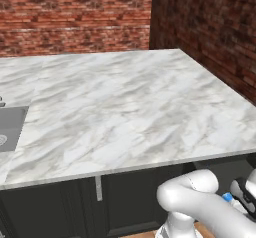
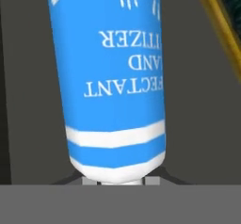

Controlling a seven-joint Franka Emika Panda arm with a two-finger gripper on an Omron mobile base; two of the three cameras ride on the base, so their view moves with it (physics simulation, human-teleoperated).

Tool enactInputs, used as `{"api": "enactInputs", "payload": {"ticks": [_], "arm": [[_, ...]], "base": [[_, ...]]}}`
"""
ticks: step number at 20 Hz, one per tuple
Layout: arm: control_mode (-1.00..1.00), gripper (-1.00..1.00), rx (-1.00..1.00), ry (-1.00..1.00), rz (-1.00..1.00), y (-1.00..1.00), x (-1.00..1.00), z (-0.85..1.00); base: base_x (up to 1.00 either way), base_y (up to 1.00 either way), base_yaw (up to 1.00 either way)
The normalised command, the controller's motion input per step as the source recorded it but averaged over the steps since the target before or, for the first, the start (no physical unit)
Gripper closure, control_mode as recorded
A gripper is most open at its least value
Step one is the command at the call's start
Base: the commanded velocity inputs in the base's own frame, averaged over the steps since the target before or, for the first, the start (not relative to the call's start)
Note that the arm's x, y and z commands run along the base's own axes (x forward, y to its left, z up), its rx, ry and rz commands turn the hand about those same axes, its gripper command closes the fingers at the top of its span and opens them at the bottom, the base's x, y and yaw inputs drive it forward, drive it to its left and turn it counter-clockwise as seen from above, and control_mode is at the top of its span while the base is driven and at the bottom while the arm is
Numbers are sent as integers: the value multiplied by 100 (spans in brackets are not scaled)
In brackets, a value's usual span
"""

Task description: Restock the sink supplies by placing the sponge and soap dispenser on the counter and next to the sink. Make sure the soap dispenser is upright.

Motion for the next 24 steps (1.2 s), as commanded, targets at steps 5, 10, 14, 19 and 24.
{"api": "enactInputs", "payload": {"ticks": [5,10,14,19,24], "arm": [[-100,100,0,-4,4,-1,-38,51],[-100,100,0,-7,0,-1,-18,96],[-100,100,0,-10,0,0,-29,94],[-100,100,0,-12,0,12,-23,75],[-100,100,-2,-2,0,22,0,29]], "base": [[0,0,0],[0,0,0],[0,0,0],[0,0,0],[0,0,0]]}}
